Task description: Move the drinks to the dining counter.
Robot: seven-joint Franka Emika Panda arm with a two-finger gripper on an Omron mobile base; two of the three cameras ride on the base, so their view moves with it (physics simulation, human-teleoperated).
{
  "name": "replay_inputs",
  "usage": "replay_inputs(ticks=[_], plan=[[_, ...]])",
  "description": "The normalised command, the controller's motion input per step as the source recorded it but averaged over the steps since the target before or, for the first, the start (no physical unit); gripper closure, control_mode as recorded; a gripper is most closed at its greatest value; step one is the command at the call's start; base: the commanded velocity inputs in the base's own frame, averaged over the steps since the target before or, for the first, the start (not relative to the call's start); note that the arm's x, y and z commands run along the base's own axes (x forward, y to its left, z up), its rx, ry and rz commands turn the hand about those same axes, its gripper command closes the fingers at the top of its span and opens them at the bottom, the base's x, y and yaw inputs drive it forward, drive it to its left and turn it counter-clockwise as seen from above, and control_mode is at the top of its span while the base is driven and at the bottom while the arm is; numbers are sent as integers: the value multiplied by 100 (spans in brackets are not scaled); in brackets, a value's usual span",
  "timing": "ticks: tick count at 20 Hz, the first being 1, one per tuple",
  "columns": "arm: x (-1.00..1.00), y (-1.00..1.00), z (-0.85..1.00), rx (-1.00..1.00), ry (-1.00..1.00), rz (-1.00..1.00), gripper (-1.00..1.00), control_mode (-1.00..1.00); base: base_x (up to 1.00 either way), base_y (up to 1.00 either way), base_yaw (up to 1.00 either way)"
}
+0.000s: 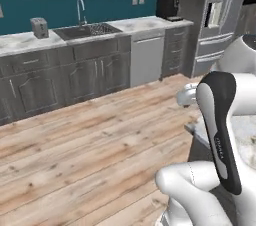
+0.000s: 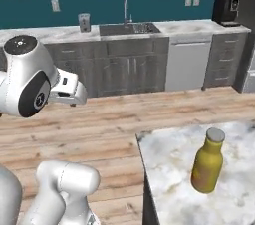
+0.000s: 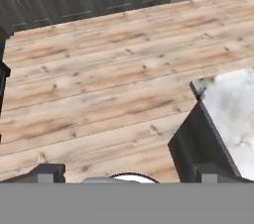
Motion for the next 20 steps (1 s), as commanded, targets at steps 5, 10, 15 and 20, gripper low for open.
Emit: replay_inputs(ticks=[5,10,15,20], plan=[[0,0,0,0,0,0,-100,100,0,0,100],[0,0,0,0,0,0,-100,100,0,0,100],[0,0,0,0,0,0,-100,100,0,0,100],[0,0,0,0,0,0,-100,100,0,0,100]])
